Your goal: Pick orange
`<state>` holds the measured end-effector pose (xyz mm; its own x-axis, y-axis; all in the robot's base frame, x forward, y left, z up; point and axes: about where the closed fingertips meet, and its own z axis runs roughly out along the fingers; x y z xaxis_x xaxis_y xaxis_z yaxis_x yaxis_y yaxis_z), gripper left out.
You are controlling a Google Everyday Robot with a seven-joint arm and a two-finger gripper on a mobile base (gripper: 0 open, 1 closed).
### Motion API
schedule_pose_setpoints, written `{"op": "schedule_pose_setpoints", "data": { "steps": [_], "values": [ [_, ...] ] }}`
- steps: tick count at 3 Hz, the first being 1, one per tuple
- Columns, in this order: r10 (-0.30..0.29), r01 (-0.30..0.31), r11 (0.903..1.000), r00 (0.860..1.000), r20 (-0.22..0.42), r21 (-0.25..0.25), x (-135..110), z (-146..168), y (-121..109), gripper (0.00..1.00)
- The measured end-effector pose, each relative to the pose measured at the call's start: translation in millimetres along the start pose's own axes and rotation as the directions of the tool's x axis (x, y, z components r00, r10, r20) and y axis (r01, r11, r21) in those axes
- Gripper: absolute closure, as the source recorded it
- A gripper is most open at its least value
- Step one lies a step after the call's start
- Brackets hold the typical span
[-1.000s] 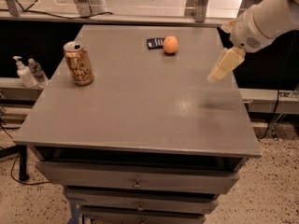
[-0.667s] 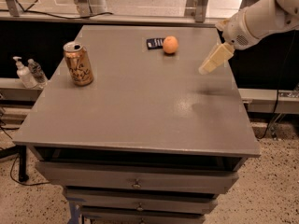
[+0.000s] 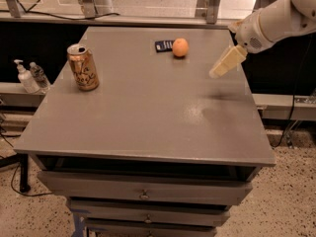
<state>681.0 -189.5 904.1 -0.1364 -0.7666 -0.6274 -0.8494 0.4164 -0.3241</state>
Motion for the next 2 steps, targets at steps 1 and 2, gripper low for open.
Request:
{"op": "schedule_pose_setpoints", "data": {
  "steps": [1,2],
  "values": [
    [0.070,-0.071,0.9974,0.994,0.082,0.013,-9,25,-9,0.00],
    [0.137,-0.139,0.9903,0.972,0.189,-0.007,-31,63,-16,0.00]
  ]
}}
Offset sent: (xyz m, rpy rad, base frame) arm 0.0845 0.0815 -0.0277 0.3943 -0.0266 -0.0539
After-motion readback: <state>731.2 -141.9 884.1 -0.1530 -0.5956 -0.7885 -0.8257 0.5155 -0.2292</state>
